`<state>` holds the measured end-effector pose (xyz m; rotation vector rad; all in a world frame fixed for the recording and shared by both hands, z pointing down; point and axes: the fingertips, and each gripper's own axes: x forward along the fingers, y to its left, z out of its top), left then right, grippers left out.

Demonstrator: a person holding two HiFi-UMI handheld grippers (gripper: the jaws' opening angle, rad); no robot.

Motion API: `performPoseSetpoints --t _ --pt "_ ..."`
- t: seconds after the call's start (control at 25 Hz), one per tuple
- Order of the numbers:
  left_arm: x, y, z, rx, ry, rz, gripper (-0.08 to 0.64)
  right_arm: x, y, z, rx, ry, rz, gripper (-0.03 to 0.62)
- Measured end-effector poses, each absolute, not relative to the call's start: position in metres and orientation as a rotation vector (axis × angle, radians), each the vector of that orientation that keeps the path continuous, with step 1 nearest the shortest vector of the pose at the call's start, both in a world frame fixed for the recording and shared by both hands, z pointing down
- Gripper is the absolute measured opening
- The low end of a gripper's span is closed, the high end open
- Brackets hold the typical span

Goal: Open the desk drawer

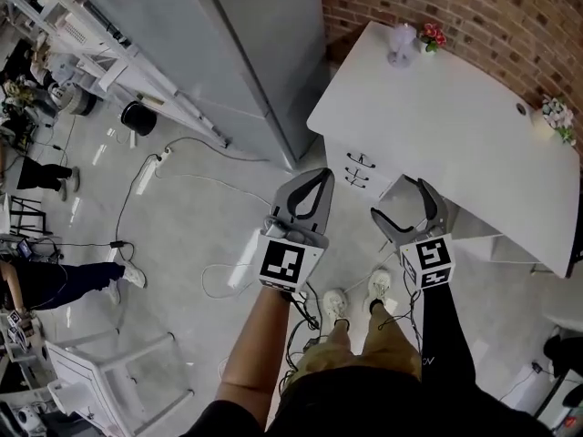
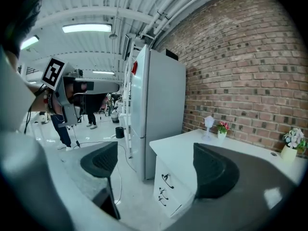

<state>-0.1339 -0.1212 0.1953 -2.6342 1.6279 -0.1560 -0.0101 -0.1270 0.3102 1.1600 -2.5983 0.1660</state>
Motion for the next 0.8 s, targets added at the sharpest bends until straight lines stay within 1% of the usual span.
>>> performPoseSetpoints --t 0.2,0.6,0.8 --pt "-0.119 -0.142 0.215 -2.665 1.633 -0.099 0.008 -0.012 -0.144 0.347 1.073 -2.624 0.258 0.499" --pt "-0.092 -0.177 0.289 -2.657 1.759 -0.169 0.008 -0.028 -0.154 0.428 0.722 -2.726 0.434 0.495" --pt "-0.083 -0.184 0.318 -2.663 1.824 -0.206 0.008 -0.034 -0.153 0.468 0.620 -2.721 0.484 0.495"
